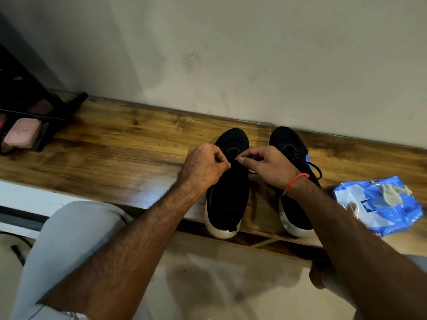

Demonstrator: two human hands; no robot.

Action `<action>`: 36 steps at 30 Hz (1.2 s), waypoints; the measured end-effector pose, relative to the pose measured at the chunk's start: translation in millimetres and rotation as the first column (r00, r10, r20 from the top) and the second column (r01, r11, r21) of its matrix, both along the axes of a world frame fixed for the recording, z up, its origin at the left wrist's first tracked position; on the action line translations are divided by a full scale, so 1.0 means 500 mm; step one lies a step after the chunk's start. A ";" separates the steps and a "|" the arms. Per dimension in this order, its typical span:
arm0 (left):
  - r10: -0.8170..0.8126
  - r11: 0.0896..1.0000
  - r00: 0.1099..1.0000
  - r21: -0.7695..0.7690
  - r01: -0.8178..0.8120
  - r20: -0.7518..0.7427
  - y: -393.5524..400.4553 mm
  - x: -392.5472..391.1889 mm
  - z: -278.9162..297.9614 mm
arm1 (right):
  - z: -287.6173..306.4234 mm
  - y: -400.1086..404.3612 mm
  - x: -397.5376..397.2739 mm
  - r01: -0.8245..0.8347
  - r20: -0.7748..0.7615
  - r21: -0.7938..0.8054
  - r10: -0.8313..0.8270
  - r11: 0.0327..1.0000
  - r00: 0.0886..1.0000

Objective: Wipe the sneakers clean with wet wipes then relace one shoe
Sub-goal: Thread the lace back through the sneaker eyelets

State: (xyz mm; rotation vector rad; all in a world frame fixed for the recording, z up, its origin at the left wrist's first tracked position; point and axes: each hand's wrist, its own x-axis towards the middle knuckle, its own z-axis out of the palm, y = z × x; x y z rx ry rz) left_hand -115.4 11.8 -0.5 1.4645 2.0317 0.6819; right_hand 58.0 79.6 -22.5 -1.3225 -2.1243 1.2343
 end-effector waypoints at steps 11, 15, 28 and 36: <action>0.025 1.000 0.999 -0.002 -0.025 -0.048 0.008 0.015 -0.001 | -0.002 -0.005 0.001 0.006 -0.065 0.001 -0.006 1.000 0.998; 0.015 1.000 0.999 0.003 -0.015 -0.046 0.010 0.014 -0.003 | -0.004 -0.004 -0.001 0.006 -0.071 0.000 -0.006 1.000 0.997; 0.002 0.999 1.000 0.032 -0.001 -0.023 0.000 0.006 -0.010 | 0.006 -0.014 -0.015 0.142 -0.160 -0.306 -0.198 0.941 0.967; -0.043 0.991 0.998 -0.127 0.047 0.037 0.008 -0.033 -0.016 | 0.022 0.002 -0.012 0.350 -0.173 -0.436 -0.459 0.829 0.871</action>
